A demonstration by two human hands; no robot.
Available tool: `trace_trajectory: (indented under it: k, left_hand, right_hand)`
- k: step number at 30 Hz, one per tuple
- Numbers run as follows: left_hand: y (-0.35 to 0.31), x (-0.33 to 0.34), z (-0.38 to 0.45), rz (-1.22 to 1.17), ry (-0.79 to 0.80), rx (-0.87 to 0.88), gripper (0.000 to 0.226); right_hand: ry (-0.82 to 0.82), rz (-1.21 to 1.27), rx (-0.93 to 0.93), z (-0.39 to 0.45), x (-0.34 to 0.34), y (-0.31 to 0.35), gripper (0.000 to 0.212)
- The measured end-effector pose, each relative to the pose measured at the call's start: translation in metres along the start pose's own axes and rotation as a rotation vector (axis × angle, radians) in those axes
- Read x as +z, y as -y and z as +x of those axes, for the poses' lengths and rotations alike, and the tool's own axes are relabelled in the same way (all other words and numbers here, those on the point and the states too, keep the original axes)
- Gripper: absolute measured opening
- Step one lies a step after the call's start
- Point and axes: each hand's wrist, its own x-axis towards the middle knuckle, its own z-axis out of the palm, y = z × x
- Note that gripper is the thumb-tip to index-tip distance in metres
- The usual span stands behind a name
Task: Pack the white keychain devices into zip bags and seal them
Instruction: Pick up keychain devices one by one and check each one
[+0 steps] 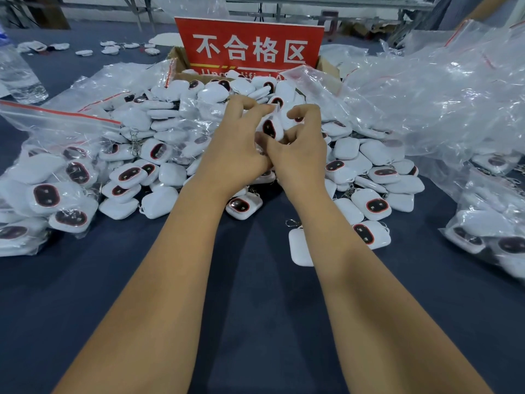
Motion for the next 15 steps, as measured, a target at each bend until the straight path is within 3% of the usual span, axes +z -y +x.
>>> trace_trajectory:
  k: [5,12,15]
  left_hand:
    - [-0.002,-0.002,0.000,-0.025,-0.047,0.018,0.066]
    - [-0.009,-0.001,-0.002,0.005,-0.002,0.048,0.066]
    - [-0.011,-0.002,0.000,0.022,-0.114,0.018,0.066]
  right_hand:
    - [0.080,0.173,0.039,-0.001,-0.002,0.003,0.026]
    - [0.050,0.146,0.101,0.002,-0.002,0.005,0.031]
    - [0.019,0.253,0.150,0.002,-0.005,0.008,0.019]
